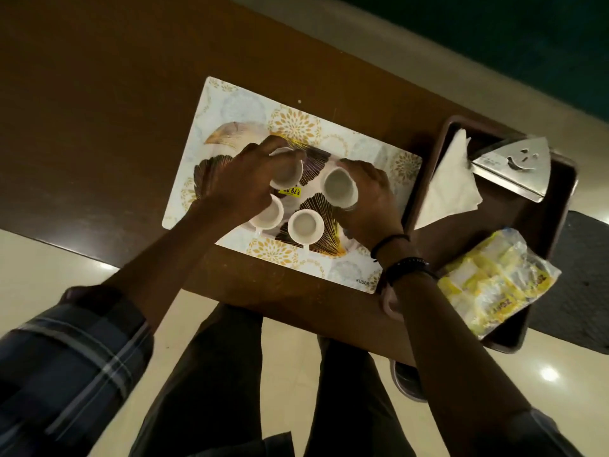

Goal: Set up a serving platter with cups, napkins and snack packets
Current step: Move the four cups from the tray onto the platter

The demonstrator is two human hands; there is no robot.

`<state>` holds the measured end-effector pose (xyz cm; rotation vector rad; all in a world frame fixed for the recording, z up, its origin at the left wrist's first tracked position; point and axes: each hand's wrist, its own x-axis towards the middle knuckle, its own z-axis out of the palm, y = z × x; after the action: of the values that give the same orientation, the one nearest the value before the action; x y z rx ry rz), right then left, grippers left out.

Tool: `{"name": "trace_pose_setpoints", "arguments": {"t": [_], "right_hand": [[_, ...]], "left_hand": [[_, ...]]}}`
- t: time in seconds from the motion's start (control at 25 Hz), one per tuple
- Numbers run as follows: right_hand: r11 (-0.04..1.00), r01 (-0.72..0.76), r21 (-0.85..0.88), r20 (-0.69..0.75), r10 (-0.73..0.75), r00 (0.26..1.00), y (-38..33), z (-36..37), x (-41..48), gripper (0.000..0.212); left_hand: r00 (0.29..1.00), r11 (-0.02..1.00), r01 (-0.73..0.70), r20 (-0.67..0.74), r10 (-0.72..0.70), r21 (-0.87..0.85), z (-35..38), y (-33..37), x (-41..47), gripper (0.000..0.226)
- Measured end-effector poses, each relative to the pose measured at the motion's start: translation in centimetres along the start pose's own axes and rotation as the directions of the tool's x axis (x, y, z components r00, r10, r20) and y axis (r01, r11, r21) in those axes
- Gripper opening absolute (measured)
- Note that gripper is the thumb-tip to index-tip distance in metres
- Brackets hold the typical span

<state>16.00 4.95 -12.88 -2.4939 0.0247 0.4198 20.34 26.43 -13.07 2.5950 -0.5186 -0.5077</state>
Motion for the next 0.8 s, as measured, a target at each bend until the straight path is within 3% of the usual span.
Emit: {"name": "trace_pose_setpoints", "arguments": {"t": [0.12, 0.36, 0.8], "right_hand": [[0.995, 0.036, -0.091, 0.117, -0.025, 0.993, -0.7, 1.6, 1.5, 0.06], [0.983, 0.067, -0.171, 0.21, -0.03, 0.977, -1.3, 3.4, 3.1, 0.065], [0.977, 0.172, -0.124, 0.31, -0.127, 0.942, 0.1, 4.3, 3.9, 0.071]], "left_hand": [[0.995, 1.0, -0.026, 0.094, 0.027, -0.012, 0.1, -1.9, 1.5, 0.073], [0.976, 0.994, -0.105, 0.192, 0.102, 0.006, 1.3, -2.9, 2.3, 0.073], [0.965, 0.994, -0.092, 0.24, 0.102, -0.051, 2.5, -3.7, 2.6, 0.081]]}}
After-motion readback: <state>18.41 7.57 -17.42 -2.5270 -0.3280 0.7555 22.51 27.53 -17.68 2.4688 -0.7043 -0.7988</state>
